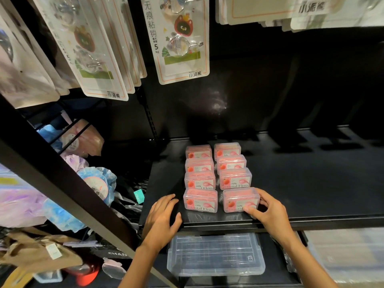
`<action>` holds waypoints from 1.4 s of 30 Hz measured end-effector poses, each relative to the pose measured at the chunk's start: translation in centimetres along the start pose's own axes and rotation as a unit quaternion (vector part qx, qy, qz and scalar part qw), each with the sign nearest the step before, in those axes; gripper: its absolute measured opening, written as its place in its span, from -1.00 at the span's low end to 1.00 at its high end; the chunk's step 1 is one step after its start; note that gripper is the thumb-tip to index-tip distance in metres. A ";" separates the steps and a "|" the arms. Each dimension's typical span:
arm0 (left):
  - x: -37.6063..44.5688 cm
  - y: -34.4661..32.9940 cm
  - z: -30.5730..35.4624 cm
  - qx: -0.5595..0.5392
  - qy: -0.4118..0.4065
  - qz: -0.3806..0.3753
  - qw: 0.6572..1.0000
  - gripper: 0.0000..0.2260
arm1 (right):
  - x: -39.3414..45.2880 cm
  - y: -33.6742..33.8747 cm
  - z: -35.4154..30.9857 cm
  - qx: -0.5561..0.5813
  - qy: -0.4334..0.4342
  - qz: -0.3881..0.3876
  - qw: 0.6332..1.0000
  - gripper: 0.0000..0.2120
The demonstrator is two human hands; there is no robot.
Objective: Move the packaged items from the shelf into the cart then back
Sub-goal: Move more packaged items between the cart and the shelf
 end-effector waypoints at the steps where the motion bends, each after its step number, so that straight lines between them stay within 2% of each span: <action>1: 0.0 0.0 0.0 -0.002 0.000 0.002 1.000 -0.59 | 0.0 0.0 0.1 0.000 0.001 0.002 1.000 -0.52; 17: 0.0 -0.1 -0.2 -0.005 0.004 -0.006 1.000 -0.58 | -0.1 0.0 0.4 -0.007 -0.011 -0.006 1.000 -0.52; 23: 0.1 0.2 -0.2 -0.006 0.005 -0.014 1.000 -0.58 | -0.3 0.2 0.1 -0.004 -0.034 -0.008 0.999 -0.41; 27: 0.2 0.5 -0.2 -0.018 0.004 -0.022 1.000 -0.57 | -1.1 1.1 -0.2 -0.021 -0.037 0.017 0.999 -0.45; 30: -0.1 1.5 0.6 -0.048 0.030 0.000 0.998 -0.57 | -2.3 2.5 -0.5 -0.087 -0.007 0.058 0.994 -0.54; 33: -1.0 3.6 3.9 -0.048 0.027 0.074 0.996 -0.63 | -4.5 4.4 -1.0 -0.164 0.041 0.088 0.982 -0.60; 36: -1.9 4.4 10.6 -0.089 -0.044 0.092 0.991 -0.69 | -7.8 7.0 -1.4 -0.227 0.096 0.095 0.964 -0.62; 39: -2.8 2.6 18.6 -0.159 -0.138 0.033 0.977 -0.67 | -12.5 10.5 -1.0 -0.272 0.093 0.121 0.950 -0.53; 42: -4.1 0.9 27.4 -0.221 -0.220 -0.040 0.949 -0.63 | -19.1 14.6 -0.3 -0.266 0.061 0.191 0.943 -0.49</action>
Point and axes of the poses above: each hand's wrist, its own x-axis towards the middle knuckle, its own y-axis out of the back of the hand, z = x × y, the point moved 3 cm from there along x, towards the middle knuckle, and after that the axes turned 13 degrees about x, right-handed, at the moved point
